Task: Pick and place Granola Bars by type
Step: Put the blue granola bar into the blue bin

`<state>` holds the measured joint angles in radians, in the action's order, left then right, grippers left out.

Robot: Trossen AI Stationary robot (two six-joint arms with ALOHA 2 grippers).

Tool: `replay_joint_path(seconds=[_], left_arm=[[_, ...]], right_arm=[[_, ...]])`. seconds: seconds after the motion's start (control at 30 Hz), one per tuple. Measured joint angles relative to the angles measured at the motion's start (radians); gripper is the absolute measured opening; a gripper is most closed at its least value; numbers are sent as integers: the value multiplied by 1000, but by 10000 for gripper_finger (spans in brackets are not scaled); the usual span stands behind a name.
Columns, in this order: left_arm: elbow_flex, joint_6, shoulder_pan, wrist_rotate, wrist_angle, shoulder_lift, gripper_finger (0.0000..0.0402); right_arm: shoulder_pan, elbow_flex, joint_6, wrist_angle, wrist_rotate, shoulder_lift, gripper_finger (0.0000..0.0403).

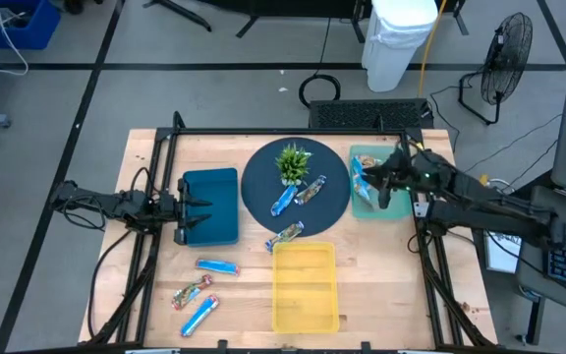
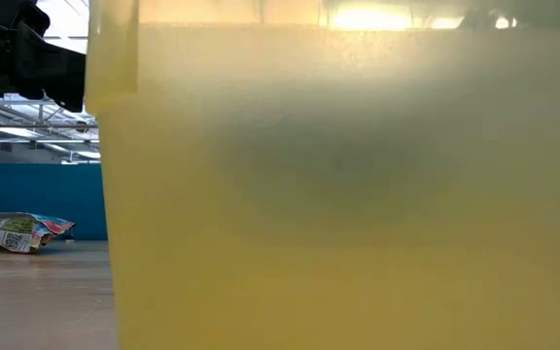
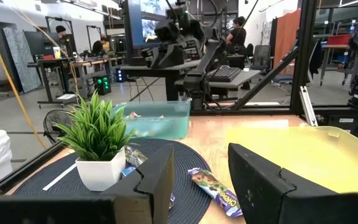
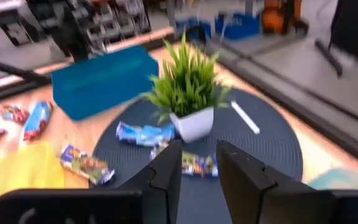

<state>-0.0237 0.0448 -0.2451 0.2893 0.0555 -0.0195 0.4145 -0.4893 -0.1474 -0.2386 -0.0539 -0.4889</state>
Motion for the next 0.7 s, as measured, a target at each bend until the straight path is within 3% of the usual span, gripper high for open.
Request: replay_joint_path(seconds=[0.33,0.7], left_arm=[[0,0,0,0,0,0,159],[0,0,0,0,0,0,159]], right_arm=[[0,208,41,216,3,194,91],[0,293,74,220,11,352,90]])
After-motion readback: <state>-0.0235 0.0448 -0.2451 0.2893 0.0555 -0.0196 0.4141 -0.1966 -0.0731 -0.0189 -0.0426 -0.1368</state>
